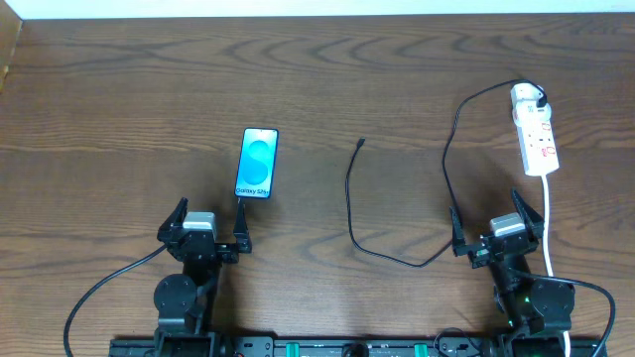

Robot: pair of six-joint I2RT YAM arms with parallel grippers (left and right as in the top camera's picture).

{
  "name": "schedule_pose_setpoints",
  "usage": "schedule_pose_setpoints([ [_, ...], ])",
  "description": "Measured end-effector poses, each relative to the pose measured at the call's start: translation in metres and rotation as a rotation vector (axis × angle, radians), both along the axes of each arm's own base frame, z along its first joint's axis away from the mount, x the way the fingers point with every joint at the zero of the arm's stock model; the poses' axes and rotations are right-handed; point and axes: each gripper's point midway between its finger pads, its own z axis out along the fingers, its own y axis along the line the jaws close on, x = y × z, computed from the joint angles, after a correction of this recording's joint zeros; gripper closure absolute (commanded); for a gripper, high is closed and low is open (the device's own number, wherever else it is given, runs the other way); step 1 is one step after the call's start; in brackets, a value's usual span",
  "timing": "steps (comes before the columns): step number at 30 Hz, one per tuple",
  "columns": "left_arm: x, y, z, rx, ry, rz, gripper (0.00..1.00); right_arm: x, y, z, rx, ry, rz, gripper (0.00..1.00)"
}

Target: Plug charger to phone and switch on socket

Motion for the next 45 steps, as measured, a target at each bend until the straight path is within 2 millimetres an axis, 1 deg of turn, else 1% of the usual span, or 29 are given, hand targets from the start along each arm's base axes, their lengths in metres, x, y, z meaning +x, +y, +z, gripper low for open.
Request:
schedule_pose_setpoints([
  [24,0.0,0.0,0.0,-0.001,0.0,0.0,0.02,0.0,0.0,0.0,0.0,0.0,0.0,0.01],
  [32,-0.001,0.0,0.0,-0.042,0.014,0.005,0.02,0.0,0.0,0.0,0.0,0.0,0.0,0.01],
  [35,0.0,0.0,-0.007,-0.056,0.06,0.007,0.02,0.0,0.0,0.0,0.0,0.0,0.0,0.01],
  [38,0.0,-0.001,-0.021,-0.059,0.147,0.008,0.02,0.0,0.0,0.0,0.0,0.0,0.0,0.01],
  [40,0.002,-0.001,-0.023,-0.058,0.19,0.008,0.02,0.0,0.0,0.0,0.0,0.001,0.0,0.01],
  [42,0.006,-0.001,-0.018,-0.057,0.219,0.009,0.02,0.0,0.0,0.0,0.0,0.0,0.0,0.01],
  [45,0.014,-0.002,-0.002,-0.057,0.24,0.007,0.02,0.0,0.0,0.0,0.0,0.0,0.0,0.01],
])
